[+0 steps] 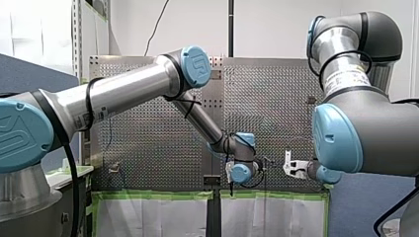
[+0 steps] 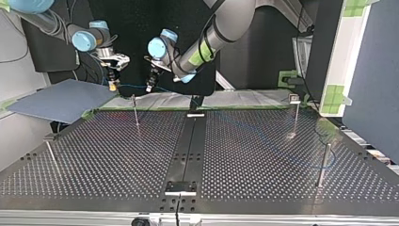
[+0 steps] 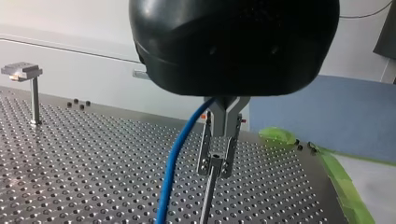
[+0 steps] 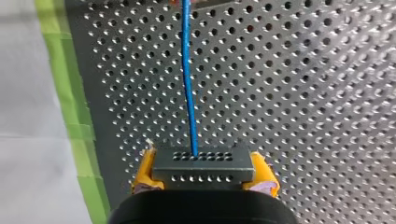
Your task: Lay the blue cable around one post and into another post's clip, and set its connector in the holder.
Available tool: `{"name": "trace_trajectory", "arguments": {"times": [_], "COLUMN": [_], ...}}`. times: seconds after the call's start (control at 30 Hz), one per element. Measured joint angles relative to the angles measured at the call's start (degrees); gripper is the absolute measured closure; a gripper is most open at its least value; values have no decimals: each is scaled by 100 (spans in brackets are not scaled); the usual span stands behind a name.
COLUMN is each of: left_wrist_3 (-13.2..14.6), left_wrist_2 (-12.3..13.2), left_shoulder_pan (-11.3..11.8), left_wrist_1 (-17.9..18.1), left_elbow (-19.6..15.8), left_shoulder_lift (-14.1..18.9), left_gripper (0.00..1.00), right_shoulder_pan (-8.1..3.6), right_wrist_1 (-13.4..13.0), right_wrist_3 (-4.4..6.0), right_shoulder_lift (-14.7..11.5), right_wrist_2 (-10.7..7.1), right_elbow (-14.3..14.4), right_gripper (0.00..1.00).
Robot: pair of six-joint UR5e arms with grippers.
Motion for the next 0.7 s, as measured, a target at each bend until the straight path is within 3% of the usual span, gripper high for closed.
{"name": "trace_trajectory", "arguments": {"times": [0.23, 0.7], "left_wrist_3": [1, -5], "left_wrist_2": [-49, -45], "left_shoulder_pan": [31, 171], "left_wrist_1": [12, 25], "left_elbow": [0, 29], "left_shoulder_lift": [0, -5], "left_gripper": [100, 100], "right_shoulder_pan": [-4, -88], "right_wrist_1": [254, 489], "right_wrist_3": [-64, -67], "right_shoulder_lift": [157, 170], "right_wrist_2": [-296, -398], "right_elbow": [-290, -610], "right_gripper": [100, 100]}}
